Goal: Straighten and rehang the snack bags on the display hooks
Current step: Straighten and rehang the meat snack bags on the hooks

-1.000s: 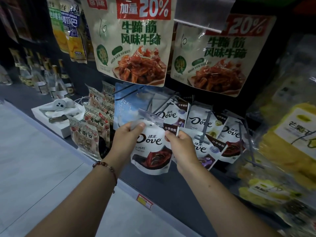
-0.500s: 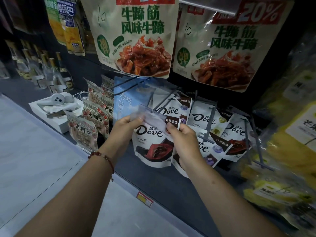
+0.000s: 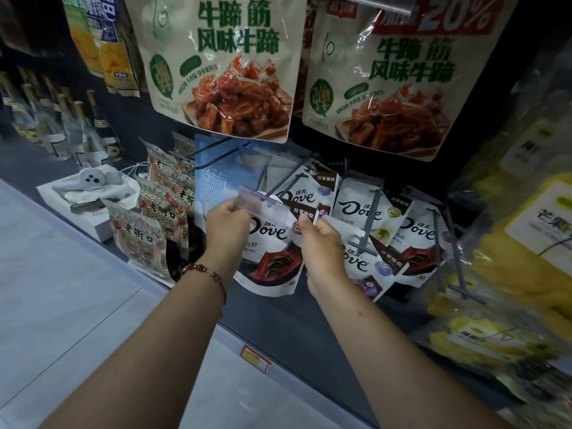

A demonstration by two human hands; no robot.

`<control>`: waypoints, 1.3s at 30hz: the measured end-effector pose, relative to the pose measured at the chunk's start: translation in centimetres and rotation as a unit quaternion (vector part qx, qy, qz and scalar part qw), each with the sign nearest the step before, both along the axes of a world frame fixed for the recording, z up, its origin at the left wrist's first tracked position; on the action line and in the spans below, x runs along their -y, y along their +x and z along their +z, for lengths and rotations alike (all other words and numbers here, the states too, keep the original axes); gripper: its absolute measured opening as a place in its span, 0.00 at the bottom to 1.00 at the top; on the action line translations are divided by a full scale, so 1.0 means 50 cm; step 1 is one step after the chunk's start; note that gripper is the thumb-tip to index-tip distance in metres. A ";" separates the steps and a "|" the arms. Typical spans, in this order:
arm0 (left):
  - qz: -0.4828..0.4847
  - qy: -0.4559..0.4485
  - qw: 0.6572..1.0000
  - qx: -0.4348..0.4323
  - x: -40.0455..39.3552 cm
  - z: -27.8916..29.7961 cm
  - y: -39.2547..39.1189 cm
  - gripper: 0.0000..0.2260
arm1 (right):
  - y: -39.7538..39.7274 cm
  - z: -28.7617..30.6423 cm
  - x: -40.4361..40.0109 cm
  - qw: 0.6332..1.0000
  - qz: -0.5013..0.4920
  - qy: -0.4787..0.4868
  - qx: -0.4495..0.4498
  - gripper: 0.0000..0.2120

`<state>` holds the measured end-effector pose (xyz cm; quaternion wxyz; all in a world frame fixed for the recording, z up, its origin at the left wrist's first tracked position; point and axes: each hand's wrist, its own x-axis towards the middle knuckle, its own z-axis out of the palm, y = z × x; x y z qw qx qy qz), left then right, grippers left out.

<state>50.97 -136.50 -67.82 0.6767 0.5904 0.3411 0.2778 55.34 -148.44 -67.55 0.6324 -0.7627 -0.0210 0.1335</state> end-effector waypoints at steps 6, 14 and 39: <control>0.040 0.087 0.995 -0.013 0.017 -0.014 0.025 0.12 | 0.010 -0.005 0.002 1.000 0.013 -0.008 -0.014 0.15; 0.003 0.175 0.981 -0.085 0.002 -0.037 -0.008 0.25 | -0.010 -0.021 0.019 0.995 0.071 -0.058 -0.042 0.17; -0.055 0.586 0.726 -0.356 0.101 0.166 -0.346 0.32 | -0.251 0.199 0.195 0.800 0.300 -0.377 0.358 0.35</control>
